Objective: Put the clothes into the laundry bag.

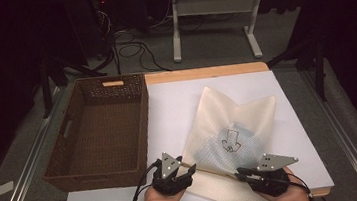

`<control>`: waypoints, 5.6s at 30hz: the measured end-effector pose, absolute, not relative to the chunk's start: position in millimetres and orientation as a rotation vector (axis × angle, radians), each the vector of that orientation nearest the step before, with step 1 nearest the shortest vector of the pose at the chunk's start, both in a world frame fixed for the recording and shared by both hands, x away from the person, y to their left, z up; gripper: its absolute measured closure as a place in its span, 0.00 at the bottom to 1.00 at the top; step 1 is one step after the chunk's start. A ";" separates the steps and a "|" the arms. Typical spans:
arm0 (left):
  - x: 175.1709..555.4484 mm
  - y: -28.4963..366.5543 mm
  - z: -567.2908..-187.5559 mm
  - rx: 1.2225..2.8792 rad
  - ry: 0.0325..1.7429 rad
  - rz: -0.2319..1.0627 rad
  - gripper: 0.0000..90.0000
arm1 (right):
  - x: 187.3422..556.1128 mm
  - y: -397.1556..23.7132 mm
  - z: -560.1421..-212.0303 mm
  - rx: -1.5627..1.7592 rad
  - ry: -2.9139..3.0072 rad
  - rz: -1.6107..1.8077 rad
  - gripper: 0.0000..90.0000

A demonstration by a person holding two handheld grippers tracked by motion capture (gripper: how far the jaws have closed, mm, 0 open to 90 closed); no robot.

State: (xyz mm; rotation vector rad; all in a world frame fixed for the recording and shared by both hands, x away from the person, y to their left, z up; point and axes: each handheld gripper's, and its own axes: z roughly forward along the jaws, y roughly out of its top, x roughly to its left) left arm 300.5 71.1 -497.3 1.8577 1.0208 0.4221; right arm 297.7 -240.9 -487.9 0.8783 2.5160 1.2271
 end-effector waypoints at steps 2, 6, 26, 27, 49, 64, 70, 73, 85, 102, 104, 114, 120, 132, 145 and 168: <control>301.2 70.1 -497.0 1.861 1.014 0.423 0.50 | 296.6 -242.9 -484.0 0.867 2.499 1.248 0.84; 304.4 67.0 -496.8 1.861 1.008 0.428 0.50 | 293.0 -248.8 -476.7 0.877 2.444 1.287 0.82; 332.3 59.5 -508.4 1.946 1.092 0.423 0.49 | 301.3 -310.6 -485.7 1.230 2.135 1.154 0.48; 333.3 60.1 -509.2 1.951 1.099 0.425 0.49 | 302.7 -312.5 -487.7 1.245 2.132 1.154 0.47; 336.7 56.1 -519.7 2.034 1.115 0.383 0.61 | 314.9 -306.5 -512.2 1.342 2.243 1.070 0.46; 331.4 52.1 -518.5 2.043 1.094 0.397 0.94 | 315.6 -292.2 -507.3 1.261 2.270 1.006 0.89; 323.0 50.4 -516.0 2.038 1.075 0.431 0.94 | 322.7 -293.8 -506.0 1.261 2.269 1.000 0.90; 316.9 51.9 -513.6 2.023 1.070 0.452 0.94 | 330.8 -294.1 -506.0 1.250 2.263 1.003 0.90; 315.2 50.4 -516.4 1.954 1.092 0.463 0.94 | 373.2 -289.6 -502.6 1.213 2.244 0.981 0.90; 322.3 45.2 -521.3 1.945 1.092 0.433 0.93 | 388.6 -293.7 -503.4 1.189 2.242 0.951 0.89; 321.6 45.0 -521.3 1.947 1.090 0.439 0.93 | 387.5 -294.6 -504.0 1.197 2.243 0.958 0.89; 317.8 56.8 -512.8 1.862 1.105 0.475 0.71 | 380.8 -302.8 -501.2 1.218 2.202 1.009 0.72; 304.0 70.2 -498.9 1.840 1.090 0.530 0.68 | 364.5 -311.0 -492.5 1.209 2.144 1.044 0.69; 308.1 80.2 -517.0 1.991 1.212 0.487 0.99 | 322.0 -302.5 -476.6 1.102 2.141 1.128 0.72; 318.4 79.3 -523.5 1.981 1.196 0.409 0.73 | 320.5 -299.8 -477.8 1.090 2.155 1.142 0.72; 318.7 73.1 -522.5 1.987 1.147 0.305 0.75 | 320.8 -294.5 -480.3 1.075 2.183 1.132 0.73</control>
